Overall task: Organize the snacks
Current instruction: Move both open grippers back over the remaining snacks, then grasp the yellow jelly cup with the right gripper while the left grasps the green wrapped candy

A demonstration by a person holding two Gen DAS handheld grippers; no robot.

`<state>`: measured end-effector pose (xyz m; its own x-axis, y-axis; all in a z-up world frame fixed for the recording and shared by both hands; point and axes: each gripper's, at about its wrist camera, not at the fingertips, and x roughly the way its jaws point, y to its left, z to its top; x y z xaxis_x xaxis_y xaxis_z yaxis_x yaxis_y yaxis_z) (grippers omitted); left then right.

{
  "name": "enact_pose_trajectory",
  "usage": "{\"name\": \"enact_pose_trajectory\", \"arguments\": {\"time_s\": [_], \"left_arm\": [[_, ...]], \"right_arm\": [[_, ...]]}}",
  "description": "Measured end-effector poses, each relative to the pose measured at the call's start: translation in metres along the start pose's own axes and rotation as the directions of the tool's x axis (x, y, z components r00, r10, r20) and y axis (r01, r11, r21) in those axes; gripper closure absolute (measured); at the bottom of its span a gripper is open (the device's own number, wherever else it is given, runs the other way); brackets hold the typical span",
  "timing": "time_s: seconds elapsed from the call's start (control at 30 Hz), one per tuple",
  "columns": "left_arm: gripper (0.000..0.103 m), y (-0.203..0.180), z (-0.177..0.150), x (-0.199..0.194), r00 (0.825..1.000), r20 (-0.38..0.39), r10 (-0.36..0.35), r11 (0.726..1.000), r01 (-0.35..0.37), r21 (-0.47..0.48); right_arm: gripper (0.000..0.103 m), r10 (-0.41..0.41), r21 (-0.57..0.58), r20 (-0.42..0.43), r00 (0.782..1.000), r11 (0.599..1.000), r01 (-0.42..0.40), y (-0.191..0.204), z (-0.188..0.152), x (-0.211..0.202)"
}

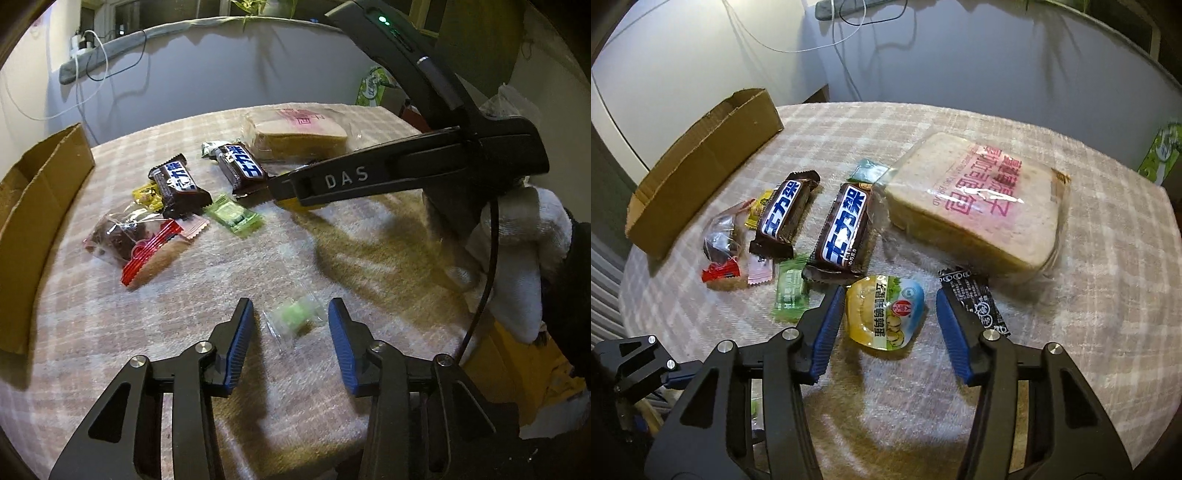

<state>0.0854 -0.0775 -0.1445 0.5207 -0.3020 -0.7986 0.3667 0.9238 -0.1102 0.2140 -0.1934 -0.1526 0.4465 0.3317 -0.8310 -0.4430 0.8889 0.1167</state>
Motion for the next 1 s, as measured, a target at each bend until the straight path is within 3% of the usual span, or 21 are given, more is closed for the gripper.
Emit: {"name": "enact_pose_trajectory", "arguments": {"time_s": [0.13,0.27,0.4,1.0], "left_arm": [[0.071,-0.003,-0.001,0.001,1.0,0.009,0.009,1.0,-0.009,0.024],[0.073,-0.005,-0.004,-0.001,1.0,0.015,0.012,0.999,-0.012,0.049],[0.077,-0.001,-0.006,-0.005,1.0,0.018,0.008,0.999,-0.009,0.036],[0.078,0.021,0.002,-0.031,0.996,0.083,0.018,0.999,-0.015,-0.03]], "right_arm": [[0.05,-0.046,-0.052,0.001,0.999,0.998,0.046,0.009,-0.002,0.002],[0.06,-0.089,-0.097,0.001,0.996,0.991,0.088,0.016,-0.003,0.004],[0.063,-0.09,-0.097,0.002,0.996,0.991,0.09,0.015,-0.004,0.003],[0.065,-0.052,-0.051,0.074,0.996,0.997,0.056,0.016,-0.003,-0.036]]}}
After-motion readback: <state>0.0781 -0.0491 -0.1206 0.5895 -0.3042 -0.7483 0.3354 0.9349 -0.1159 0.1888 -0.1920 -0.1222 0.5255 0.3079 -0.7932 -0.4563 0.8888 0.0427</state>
